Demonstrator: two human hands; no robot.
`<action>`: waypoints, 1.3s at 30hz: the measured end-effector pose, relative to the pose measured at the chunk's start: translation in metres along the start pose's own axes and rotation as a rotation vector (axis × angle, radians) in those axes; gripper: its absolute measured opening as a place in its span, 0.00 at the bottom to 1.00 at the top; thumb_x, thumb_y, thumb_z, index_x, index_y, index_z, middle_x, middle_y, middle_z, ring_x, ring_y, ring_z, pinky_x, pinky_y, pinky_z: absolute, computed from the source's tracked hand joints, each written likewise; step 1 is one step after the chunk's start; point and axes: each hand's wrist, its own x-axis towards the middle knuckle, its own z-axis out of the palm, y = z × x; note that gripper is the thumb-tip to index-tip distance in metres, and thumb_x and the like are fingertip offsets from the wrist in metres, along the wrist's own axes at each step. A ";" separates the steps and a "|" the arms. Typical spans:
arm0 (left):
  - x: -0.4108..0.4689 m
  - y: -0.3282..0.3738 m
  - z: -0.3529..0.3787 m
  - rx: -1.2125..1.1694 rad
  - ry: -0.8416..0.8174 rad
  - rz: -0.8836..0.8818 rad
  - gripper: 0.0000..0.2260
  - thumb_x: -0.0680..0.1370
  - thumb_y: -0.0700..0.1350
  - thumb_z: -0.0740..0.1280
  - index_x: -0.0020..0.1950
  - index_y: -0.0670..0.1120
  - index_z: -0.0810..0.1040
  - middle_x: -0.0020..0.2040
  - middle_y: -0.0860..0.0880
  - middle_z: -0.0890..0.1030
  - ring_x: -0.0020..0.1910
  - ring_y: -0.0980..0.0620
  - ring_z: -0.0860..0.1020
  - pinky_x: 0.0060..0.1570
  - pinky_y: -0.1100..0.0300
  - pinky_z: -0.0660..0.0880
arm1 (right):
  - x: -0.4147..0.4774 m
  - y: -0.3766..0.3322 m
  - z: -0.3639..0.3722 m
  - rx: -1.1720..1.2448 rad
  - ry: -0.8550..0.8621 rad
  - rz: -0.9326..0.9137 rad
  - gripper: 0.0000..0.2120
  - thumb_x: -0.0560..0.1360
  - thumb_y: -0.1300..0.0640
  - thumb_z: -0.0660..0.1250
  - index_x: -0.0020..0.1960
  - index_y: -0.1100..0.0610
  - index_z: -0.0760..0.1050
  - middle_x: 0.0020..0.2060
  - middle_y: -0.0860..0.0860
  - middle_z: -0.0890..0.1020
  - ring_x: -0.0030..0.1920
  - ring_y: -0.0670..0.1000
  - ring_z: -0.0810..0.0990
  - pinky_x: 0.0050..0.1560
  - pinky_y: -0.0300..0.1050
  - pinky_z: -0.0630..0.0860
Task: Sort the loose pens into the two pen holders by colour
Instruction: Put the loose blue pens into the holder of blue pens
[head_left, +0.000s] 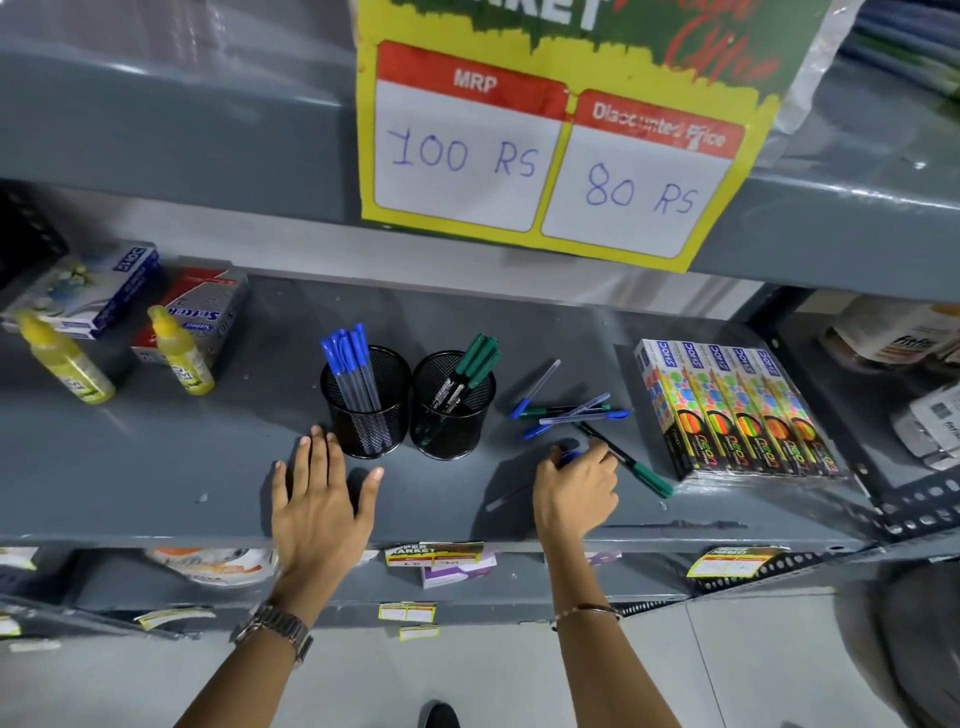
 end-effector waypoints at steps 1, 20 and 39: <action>0.001 0.000 0.000 0.002 0.001 0.000 0.42 0.75 0.65 0.34 0.71 0.36 0.64 0.73 0.39 0.66 0.74 0.42 0.62 0.72 0.43 0.55 | -0.001 -0.002 0.002 0.022 0.006 0.012 0.16 0.74 0.58 0.64 0.58 0.64 0.68 0.54 0.64 0.75 0.55 0.65 0.74 0.52 0.58 0.69; -0.002 -0.002 0.001 -0.092 0.004 0.028 0.37 0.76 0.62 0.42 0.73 0.37 0.60 0.75 0.39 0.62 0.75 0.42 0.59 0.73 0.43 0.53 | -0.052 -0.143 -0.062 0.755 0.290 -0.586 0.12 0.70 0.58 0.67 0.52 0.49 0.75 0.42 0.49 0.78 0.39 0.46 0.78 0.37 0.44 0.74; -0.004 -0.004 -0.008 -0.086 0.013 0.042 0.35 0.76 0.62 0.45 0.71 0.37 0.65 0.72 0.38 0.67 0.72 0.42 0.64 0.71 0.43 0.60 | -0.056 -0.192 -0.026 0.881 0.068 -0.614 0.07 0.72 0.58 0.68 0.46 0.48 0.71 0.37 0.41 0.79 0.34 0.46 0.81 0.34 0.48 0.81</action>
